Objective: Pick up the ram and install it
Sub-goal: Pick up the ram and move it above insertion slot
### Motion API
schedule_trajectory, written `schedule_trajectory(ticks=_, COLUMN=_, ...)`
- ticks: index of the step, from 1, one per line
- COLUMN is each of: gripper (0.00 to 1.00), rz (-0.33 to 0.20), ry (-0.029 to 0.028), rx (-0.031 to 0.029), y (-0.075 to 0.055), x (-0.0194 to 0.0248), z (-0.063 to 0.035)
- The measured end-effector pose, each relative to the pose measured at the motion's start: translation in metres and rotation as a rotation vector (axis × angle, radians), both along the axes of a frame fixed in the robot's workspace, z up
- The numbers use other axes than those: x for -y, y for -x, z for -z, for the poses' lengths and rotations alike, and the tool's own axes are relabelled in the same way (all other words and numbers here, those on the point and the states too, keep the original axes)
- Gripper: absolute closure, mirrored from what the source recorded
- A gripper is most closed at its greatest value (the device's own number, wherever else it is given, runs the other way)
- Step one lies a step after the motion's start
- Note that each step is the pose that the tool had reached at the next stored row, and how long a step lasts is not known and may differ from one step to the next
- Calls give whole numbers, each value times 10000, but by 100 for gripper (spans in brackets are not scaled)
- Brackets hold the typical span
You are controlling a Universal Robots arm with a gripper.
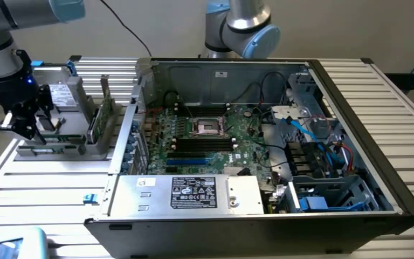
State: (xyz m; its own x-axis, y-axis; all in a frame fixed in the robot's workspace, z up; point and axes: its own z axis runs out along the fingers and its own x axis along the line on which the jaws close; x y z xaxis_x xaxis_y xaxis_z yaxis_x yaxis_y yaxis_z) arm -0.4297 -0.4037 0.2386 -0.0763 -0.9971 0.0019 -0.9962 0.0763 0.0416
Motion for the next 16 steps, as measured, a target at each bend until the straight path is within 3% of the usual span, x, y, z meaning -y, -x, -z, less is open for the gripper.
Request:
schedule_trajectory(ticks=12, gripper=52, rz=-4, ry=14, rx=-1, y=-24, x=9, z=219)
schedule_trajectory(ticks=16, gripper=52, rz=-133, ry=16, rx=-5, y=-23, x=9, z=231)
